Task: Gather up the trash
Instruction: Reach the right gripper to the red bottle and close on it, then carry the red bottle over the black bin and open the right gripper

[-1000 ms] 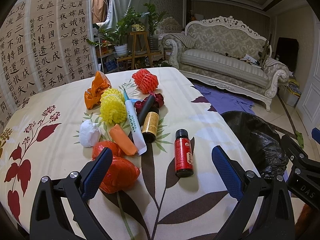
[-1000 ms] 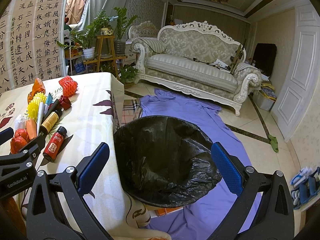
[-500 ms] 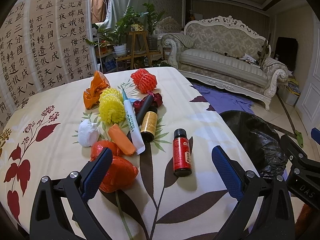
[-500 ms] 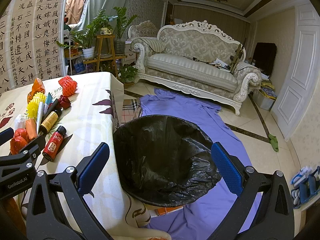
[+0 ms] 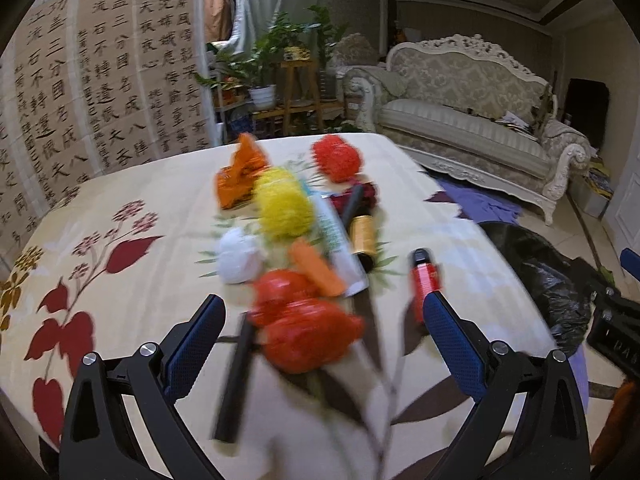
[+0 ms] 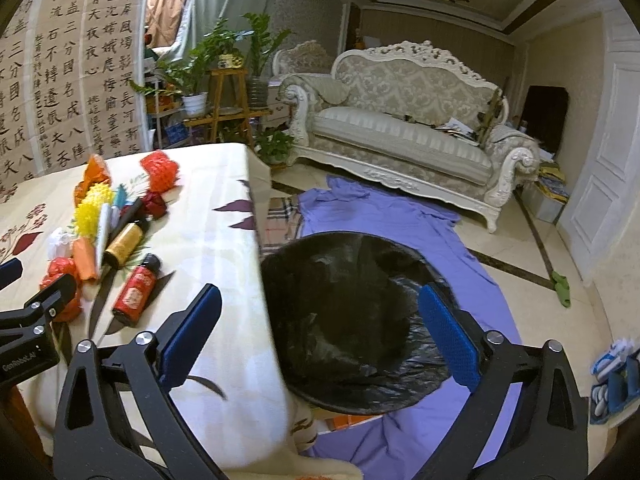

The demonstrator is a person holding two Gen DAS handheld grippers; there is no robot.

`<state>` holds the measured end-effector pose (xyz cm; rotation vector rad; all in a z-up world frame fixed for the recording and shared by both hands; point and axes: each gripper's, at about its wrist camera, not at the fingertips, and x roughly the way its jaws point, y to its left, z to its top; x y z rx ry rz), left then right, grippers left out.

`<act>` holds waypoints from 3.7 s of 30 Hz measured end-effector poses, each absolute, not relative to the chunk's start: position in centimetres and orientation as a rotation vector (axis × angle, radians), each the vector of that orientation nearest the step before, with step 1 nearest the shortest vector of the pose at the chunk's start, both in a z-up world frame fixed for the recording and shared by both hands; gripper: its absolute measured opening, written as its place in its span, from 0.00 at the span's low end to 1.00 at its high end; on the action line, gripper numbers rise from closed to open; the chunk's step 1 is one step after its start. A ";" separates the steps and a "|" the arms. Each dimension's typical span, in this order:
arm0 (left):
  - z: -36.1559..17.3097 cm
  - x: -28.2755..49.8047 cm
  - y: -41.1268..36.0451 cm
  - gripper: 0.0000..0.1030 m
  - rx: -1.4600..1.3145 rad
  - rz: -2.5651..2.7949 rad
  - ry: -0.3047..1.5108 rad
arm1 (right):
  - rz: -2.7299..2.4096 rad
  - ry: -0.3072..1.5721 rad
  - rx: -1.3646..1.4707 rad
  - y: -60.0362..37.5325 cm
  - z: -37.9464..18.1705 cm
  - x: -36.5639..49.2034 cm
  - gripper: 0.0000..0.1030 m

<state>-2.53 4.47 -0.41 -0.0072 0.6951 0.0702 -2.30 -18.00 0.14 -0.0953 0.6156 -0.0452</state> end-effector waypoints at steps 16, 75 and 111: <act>-1.3 -4.5 10.1 0.74 0.020 0.158 0.736 | 0.102 0.669 -0.115 -13.0 -0.1 -1.2 0.77; 2.0 0.0 -2.8 0.11 -0.004 -0.187 0.600 | -0.013 0.634 -0.028 -23.0 -0.6 1.2 0.22; -0.6 6.9 -11.3 0.61 0.064 -0.221 0.695 | -0.086 0.670 0.084 -30.2 -2.7 4.7 0.45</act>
